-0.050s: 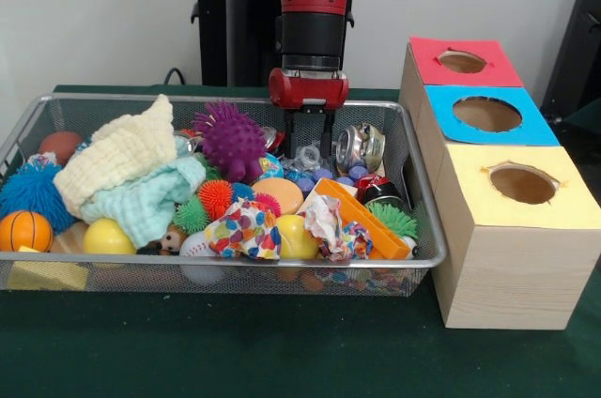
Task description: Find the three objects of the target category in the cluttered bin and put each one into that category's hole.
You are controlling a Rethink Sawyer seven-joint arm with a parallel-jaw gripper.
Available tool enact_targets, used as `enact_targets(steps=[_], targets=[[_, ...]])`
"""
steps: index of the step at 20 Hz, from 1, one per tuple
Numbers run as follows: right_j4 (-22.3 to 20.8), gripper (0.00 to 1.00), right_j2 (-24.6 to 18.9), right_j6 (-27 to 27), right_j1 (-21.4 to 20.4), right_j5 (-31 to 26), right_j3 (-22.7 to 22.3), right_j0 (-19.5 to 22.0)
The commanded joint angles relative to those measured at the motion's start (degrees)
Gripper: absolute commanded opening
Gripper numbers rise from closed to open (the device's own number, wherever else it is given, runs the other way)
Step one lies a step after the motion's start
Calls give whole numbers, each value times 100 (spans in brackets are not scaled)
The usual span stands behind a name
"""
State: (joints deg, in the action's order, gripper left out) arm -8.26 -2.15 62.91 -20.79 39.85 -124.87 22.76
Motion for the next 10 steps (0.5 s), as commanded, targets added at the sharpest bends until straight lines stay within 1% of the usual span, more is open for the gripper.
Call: enact_targets(steps=[1,2,3,5,7,10], targets=[[313,0,-98,1508,579,-528,480,5],[312,0,-117,1526,570,-528,478,17],[336,0,-261,1626,250,-660,342,116],[396,0,-358,1660,-29,-790,261,130],[477,0,-470,1621,-224,-987,335,115],[521,0,-500,1577,-347,-1150,373,66]])
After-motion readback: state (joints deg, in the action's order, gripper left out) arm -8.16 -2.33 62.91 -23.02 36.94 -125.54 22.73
